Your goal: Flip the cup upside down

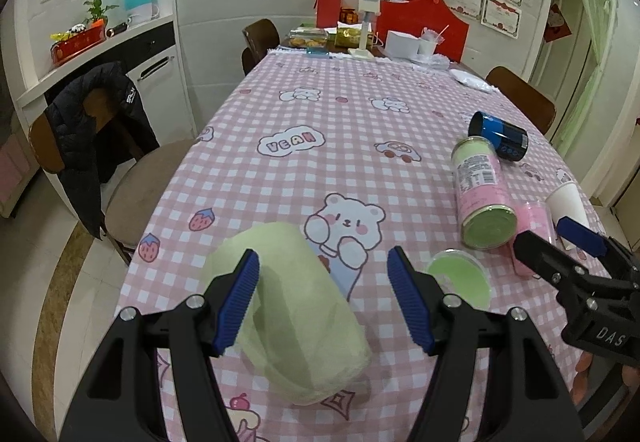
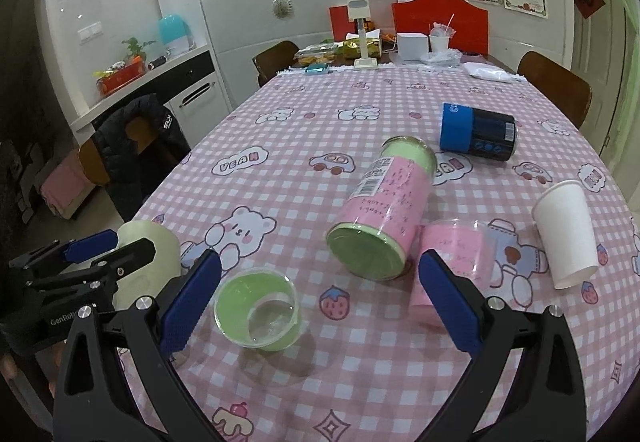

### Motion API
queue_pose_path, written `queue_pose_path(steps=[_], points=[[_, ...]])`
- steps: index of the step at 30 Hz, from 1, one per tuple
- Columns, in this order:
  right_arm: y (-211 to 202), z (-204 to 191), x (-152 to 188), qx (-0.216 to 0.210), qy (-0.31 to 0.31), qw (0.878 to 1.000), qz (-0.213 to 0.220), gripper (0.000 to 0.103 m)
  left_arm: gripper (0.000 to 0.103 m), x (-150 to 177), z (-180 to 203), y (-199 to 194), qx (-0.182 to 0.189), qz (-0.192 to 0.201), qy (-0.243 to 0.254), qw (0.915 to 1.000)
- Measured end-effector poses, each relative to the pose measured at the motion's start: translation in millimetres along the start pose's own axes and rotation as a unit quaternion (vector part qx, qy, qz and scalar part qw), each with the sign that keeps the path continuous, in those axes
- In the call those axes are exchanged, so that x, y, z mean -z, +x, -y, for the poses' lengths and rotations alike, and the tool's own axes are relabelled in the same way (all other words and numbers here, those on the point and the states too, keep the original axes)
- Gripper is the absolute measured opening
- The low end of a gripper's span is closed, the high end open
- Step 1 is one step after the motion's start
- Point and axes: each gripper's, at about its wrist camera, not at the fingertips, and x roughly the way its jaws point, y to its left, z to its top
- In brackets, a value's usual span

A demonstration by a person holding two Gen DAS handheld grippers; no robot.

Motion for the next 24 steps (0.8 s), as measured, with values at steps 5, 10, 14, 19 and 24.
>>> queue_pose_path(steps=[5, 10, 14, 19, 24], points=[[3.4, -3.6, 4.4, -0.003, -0.003, 1.000, -0.008, 0.095, 0.066, 0.7, -5.4, 0.7, 0.000, 0.000, -0.003, 1.0000], [7.1, -8.9, 15.2, -0.010, -0.011, 1.000, -0.019, 0.095, 0.066, 3.3, -6.1, -0.4, 0.000, 0.004, 0.000, 1.0000], [7.5, -10.3, 18.4, -0.006, -0.013, 1.000, -0.019, 0.095, 0.066, 4.2, -6.1, -0.6, 0.000, 0.004, 0.000, 1.0000], [4.0, -11.9, 18.0, -0.005, -0.015, 1.000, -0.014, 0.095, 0.066, 5.0, -8.5, -2.3, -0.002, 0.009, -0.003, 1.0000], [11.2, -28.0, 29.9, -0.024, -0.040, 0.999, -0.026, 0.095, 0.066, 9.1, -14.6, -9.6, -0.008, 0.018, -0.005, 0.9998]])
